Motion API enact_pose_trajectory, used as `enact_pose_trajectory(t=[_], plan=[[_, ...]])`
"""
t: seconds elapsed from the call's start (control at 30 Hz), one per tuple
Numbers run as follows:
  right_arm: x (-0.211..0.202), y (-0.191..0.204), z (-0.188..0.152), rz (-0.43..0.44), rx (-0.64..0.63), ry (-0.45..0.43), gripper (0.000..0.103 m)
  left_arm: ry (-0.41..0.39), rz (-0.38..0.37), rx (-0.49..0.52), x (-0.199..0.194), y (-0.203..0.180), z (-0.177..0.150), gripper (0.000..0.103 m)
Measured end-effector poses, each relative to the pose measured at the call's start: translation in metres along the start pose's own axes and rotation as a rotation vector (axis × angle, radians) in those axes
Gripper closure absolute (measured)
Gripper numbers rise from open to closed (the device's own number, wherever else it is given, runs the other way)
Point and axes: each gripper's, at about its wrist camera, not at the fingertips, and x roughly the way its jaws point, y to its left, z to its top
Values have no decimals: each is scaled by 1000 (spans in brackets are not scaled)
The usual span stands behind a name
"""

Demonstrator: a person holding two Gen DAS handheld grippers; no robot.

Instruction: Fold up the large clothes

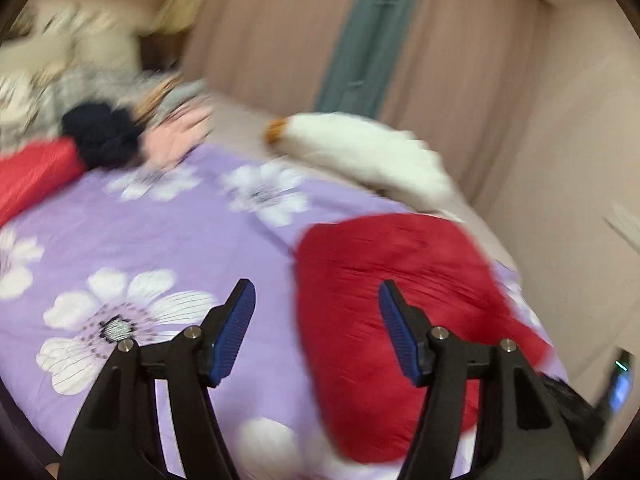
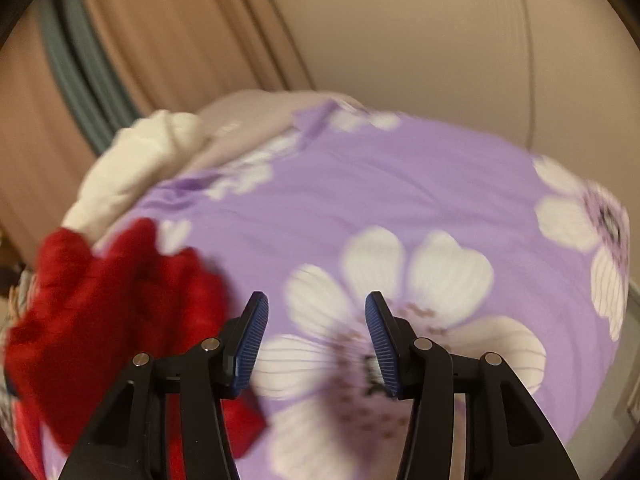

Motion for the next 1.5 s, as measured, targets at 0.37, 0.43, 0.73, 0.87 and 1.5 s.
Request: enact_pose_trajectory(t=[0.37,0.43,0.73,0.87,1.5], plan=[[-35,118,47,100,-145,-123,53,93,124,-53,63,43,34,63],[-30,135,54,123,-140,-111,52,84,125,-50,68,42,43,64],[-1,209,57,225,-217,-37,52,116,196,-52,139,28,43,65],[42,217,60,176,-240,15,51,150,222,-34,167,19,41,65],[160,106,25,-87,-65,122,51,286,152,85,256,-45,-24,58]])
